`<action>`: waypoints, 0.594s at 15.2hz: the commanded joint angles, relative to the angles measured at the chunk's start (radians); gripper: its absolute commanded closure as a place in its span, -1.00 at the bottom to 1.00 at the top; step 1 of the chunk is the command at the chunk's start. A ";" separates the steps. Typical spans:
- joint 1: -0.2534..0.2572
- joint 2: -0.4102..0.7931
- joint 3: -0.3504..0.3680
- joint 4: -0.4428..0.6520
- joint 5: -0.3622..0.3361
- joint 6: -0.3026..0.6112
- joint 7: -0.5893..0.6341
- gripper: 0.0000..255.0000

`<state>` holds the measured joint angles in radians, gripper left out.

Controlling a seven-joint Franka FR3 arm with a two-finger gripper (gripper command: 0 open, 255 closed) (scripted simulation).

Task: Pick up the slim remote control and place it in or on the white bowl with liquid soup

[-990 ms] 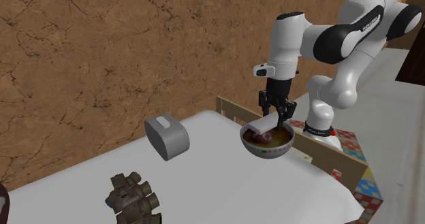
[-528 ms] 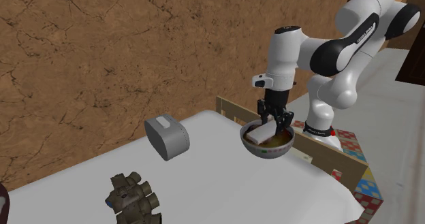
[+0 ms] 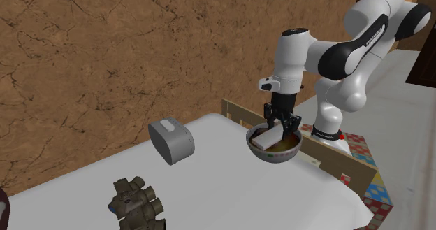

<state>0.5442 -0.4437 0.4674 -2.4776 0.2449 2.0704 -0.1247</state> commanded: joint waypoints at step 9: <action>-0.002 -0.031 -0.021 0.070 -0.008 -0.109 -0.001 -1.00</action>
